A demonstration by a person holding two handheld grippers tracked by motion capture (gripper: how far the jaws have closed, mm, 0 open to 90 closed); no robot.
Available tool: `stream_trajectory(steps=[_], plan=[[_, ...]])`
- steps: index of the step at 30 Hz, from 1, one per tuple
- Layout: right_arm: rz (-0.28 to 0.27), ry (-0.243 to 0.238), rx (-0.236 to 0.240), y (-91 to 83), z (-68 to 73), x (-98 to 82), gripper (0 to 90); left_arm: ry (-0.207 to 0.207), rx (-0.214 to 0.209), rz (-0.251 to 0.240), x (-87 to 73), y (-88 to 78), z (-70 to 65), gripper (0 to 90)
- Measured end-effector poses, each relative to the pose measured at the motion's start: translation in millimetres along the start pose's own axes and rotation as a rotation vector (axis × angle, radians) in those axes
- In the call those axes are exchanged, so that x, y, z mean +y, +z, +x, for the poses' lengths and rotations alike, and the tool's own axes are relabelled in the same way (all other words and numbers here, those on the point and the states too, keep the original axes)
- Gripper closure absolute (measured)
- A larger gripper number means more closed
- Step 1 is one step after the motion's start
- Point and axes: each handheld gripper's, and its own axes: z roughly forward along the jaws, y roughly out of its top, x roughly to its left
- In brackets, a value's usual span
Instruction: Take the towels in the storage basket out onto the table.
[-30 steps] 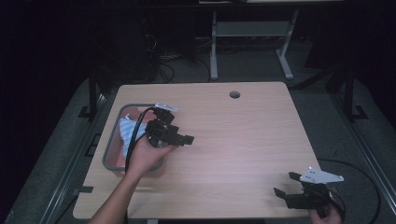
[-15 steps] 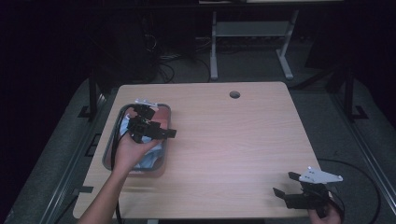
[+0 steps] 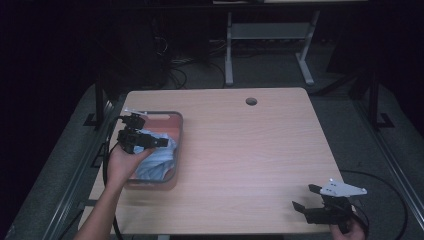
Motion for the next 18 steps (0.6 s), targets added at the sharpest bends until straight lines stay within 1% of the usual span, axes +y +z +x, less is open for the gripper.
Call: stream_trajectory(steps=[1,3,4,5,6,7,8,9,10,11,14,15,17,18], plan=[[-0.001,0.001,0.001,-0.1,0.1,0.0,14.1,-0.012,0.006,0.008,-1.6,0.5,3.5,20.8],[-0.001,0.0,0.001,-0.2,0.2,0.1,14.1,-0.027,0.036,0.017,-4.8,2.2,9.8,20.8],[-0.001,-0.002,0.002,-0.1,0.2,0.2,14.1,-0.037,0.036,0.025,-6.6,3.2,13.0,21.3],[-0.001,-0.004,0.004,0.0,0.4,0.3,14.0,-0.037,0.036,0.025,-6.6,3.2,13.0,21.9],[-0.001,-0.004,0.004,0.0,0.4,0.3,14.0,-0.043,0.04,0.039,-8.2,4.6,15.5,21.9],[-0.002,-0.007,0.005,0.2,0.9,0.5,14.0,-0.049,0.063,0.049,-11.4,6.7,18.7,21.3],[-0.002,-0.007,0.005,0.2,0.9,0.5,14.0,-0.049,0.063,0.049,-11.4,6.7,18.7,21.1],[0.0,-0.009,0.005,0.3,1.2,0.8,14.1,-0.064,0.063,0.063,-13.1,8.9,21.7,20.5],[0.0,-0.009,0.005,0.3,1.2,0.8,14.1,-0.064,0.063,0.063,-13.1,8.9,21.7,19.8],[0.0,-0.01,0.006,0.7,1.5,1.0,14.0,-0.065,0.081,0.079,-13.7,11.5,22.5,19.5],[0.0,-0.014,0.006,0.9,1.8,1.1,14.1,-0.068,0.078,0.106,-12.6,16.9,23.1,19.0],[0.0,-0.014,0.006,0.9,1.8,1.1,14.1,-0.068,0.078,0.106,-12.6,16.9,23.1,19.0],[0.002,-0.012,0.006,0.8,2.1,1.3,14.0,-0.065,0.081,0.141,-11.6,25.3,23.1,19.3],[0.002,-0.012,0.006,0.8,2.1,1.3,14.0,-0.065,0.081,0.141,-11.6,25.3,23.1,20.6]])
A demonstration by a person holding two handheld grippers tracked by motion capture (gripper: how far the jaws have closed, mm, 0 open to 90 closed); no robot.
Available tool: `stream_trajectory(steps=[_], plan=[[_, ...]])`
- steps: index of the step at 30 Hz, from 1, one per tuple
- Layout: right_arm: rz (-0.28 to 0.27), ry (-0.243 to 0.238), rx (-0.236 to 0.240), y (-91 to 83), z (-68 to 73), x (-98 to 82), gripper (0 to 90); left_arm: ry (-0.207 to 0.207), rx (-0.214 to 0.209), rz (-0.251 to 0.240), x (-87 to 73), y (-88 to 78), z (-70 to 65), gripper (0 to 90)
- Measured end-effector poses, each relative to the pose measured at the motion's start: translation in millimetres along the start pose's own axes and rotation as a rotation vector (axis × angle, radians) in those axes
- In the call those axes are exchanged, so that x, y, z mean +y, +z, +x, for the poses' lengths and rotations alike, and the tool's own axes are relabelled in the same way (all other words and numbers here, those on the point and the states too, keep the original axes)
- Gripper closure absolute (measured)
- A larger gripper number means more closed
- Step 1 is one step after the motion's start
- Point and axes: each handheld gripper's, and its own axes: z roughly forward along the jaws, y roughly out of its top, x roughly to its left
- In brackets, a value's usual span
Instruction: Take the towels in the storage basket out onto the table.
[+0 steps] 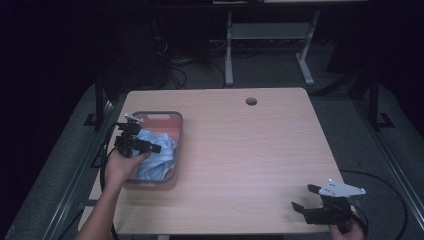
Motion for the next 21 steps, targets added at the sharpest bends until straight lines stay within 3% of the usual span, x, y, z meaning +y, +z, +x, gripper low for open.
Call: stream_trajectory(steps=[1,10,11,15,21], plan=[[-0.001,0.0,0.0,-0.5,-0.1,-0.1,14.1,0.001,0.014,0.032,1.3,6.1,0.6,20.6],[-0.003,0.002,0.003,-1.1,-0.8,-0.1,14.1,0.008,0.039,0.138,5.9,27.4,0.3,19.3],[-0.005,-0.003,0.003,-1.4,-0.4,-0.1,14.1,0.009,0.061,0.172,6.7,33.4,1.2,19.2],[-0.005,-0.004,0.005,-1.6,-0.8,-0.2,14.0,0.008,0.082,0.238,7.1,44.8,2.8,17.7],[-0.007,-0.006,0.006,-1.6,-0.6,-0.2,14.0,0.038,0.112,0.267,6.9,52.1,0.5,20.3]])
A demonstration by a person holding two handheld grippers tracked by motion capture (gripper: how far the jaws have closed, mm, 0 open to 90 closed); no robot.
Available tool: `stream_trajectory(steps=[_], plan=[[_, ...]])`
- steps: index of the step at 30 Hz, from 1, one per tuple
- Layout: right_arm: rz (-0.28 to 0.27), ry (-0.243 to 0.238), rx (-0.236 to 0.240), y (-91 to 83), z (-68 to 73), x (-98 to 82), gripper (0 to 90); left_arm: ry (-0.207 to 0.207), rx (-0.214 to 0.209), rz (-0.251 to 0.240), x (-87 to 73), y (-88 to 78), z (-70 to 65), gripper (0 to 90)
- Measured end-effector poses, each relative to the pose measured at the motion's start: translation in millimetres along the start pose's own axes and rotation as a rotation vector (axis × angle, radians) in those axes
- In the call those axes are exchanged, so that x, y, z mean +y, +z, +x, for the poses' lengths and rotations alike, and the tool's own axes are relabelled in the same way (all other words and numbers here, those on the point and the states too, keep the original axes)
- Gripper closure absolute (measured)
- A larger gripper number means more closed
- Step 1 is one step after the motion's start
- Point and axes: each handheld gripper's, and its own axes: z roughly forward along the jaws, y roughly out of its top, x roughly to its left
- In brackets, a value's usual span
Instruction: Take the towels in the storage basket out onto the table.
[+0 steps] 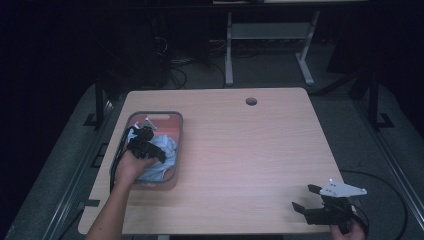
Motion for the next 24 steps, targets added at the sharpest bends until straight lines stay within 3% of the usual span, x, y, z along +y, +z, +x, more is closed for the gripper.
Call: stream_trajectory(steps=[8,9,24], plan=[[0.004,-0.005,0.007,0.3,2.2,0.6,14.1,0.016,0.043,0.017,2.5,5.3,-2.3,28.8],[0.004,-0.006,0.007,0.4,2.1,0.6,14.0,-0.001,0.044,0.016,2.7,5.6,-3.0,30.1],[0.002,-0.014,0.006,0.4,2.6,0.5,14.1,-0.002,0.043,-0.003,2.9,2.3,5.0,52.2]])
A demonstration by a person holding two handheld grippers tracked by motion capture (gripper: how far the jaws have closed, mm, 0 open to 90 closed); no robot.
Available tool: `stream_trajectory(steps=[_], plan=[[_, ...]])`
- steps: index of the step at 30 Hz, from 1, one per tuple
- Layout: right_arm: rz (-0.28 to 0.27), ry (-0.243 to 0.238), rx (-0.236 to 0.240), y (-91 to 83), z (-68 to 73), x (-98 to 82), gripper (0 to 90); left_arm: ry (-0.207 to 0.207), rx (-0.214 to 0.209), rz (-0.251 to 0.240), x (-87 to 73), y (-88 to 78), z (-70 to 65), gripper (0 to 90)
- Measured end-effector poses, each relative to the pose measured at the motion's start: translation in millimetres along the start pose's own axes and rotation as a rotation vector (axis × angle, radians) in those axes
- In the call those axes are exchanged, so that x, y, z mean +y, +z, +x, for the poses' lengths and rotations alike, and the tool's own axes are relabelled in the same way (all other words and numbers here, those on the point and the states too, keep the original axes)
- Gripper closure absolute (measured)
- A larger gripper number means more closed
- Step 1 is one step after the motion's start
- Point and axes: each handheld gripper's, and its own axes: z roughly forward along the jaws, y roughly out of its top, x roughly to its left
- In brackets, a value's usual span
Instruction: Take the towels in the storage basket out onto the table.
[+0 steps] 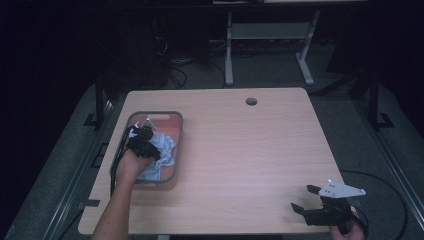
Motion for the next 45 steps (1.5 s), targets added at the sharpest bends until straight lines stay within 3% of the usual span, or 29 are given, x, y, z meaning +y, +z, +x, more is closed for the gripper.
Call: stream_trajectory(steps=[11,21,32,36,45], plan=[[0.003,0.001,0.001,0.8,0.0,0.0,14.1,-0.001,-0.002,-0.009,-0.8,-1.7,1.1,58.0],[0.0,0.003,-0.007,0.2,1.9,0.5,14.1,0.04,0.015,-0.059,-6.7,-10.0,-1.9,64.8],[0.002,0.012,-0.018,-0.7,0.6,-0.4,14.1,0.04,-0.029,-0.133,-16.8,-28.1,1.3,67.4],[0.003,0.013,-0.019,-0.6,0.4,-0.7,14.1,0.025,-0.072,-0.189,-23.4,-40.8,3.6,67.4],[0.003,0.015,-0.024,-1.0,-0.2,-1.1,14.0,0.027,-0.094,-0.262,-36.2,-63.6,12.1,67.4]])
